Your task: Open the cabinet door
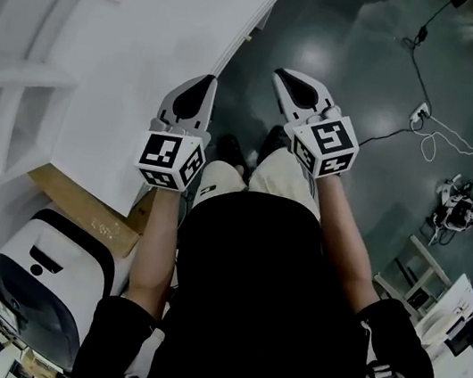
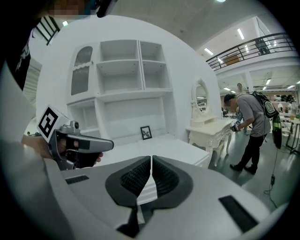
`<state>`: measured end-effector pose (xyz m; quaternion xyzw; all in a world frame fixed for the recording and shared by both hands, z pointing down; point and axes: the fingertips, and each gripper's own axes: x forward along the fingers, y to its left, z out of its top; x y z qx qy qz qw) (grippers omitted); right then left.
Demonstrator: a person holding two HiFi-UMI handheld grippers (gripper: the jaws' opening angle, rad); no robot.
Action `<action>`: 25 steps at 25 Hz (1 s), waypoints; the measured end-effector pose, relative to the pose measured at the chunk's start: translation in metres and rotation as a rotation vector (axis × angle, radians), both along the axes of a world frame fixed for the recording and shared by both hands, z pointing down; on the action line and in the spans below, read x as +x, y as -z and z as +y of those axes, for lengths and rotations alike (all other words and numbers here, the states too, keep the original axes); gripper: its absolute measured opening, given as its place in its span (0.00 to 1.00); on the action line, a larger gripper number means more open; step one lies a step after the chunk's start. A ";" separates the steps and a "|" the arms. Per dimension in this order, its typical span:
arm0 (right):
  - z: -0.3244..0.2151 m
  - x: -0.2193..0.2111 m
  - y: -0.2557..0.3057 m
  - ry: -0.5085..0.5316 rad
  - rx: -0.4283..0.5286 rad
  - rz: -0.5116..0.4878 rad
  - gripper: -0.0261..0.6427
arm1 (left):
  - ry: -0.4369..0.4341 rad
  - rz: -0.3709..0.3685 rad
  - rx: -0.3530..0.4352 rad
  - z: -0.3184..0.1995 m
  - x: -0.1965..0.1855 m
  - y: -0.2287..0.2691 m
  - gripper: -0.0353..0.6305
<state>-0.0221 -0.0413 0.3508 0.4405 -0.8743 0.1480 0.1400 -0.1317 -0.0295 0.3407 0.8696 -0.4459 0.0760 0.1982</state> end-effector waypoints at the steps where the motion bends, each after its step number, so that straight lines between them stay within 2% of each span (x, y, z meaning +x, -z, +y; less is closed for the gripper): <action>1: -0.002 0.000 -0.005 0.003 -0.009 0.004 0.08 | 0.001 0.000 -0.007 -0.001 0.000 -0.004 0.09; 15: -0.052 0.018 -0.080 0.020 -0.101 0.011 0.13 | 0.035 -0.005 -0.084 -0.031 0.015 -0.049 0.09; 25: -0.086 0.011 -0.133 0.086 -0.145 0.030 0.15 | 0.084 -0.012 -0.113 -0.056 0.023 -0.077 0.09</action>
